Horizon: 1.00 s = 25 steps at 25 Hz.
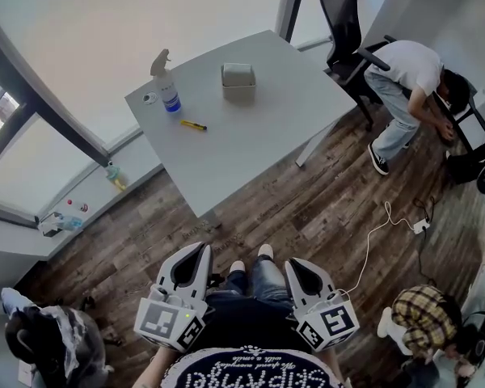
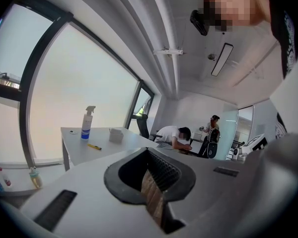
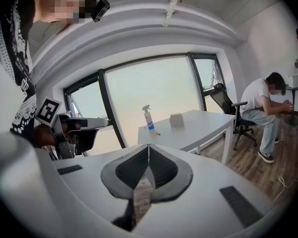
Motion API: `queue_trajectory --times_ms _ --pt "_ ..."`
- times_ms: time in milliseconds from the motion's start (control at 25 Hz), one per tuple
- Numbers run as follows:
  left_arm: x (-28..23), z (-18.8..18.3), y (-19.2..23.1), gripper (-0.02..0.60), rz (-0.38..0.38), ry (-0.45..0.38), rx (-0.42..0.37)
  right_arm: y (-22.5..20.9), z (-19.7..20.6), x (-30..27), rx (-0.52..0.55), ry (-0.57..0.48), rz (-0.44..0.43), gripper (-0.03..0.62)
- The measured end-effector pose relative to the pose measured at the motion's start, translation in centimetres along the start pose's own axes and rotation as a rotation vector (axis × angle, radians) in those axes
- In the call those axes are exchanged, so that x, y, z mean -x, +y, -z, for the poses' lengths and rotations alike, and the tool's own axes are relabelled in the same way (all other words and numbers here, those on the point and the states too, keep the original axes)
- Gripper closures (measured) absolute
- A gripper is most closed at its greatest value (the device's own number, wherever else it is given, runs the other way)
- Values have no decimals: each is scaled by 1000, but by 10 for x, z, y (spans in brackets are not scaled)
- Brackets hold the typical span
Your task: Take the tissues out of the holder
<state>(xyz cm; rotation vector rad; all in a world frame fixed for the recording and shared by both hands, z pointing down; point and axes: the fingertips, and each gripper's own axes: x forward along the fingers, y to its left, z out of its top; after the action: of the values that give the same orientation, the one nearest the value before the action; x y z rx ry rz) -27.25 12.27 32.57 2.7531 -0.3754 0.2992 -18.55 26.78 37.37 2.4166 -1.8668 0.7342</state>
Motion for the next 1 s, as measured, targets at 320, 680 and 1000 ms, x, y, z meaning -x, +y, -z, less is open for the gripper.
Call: queue_trajectory --times_ms 320,680,1000 --pt "-18 -2 3 580 -13 12 9 -15 -4 -11 -2 25 -5 582" --pt "-58 -16 1 580 -43 -14 20 -51 -27 -36 30 38 -44 580" --pt "-97 -33 1 579 -93 -44 27 -85 -52 -65 63 48 -104 580"
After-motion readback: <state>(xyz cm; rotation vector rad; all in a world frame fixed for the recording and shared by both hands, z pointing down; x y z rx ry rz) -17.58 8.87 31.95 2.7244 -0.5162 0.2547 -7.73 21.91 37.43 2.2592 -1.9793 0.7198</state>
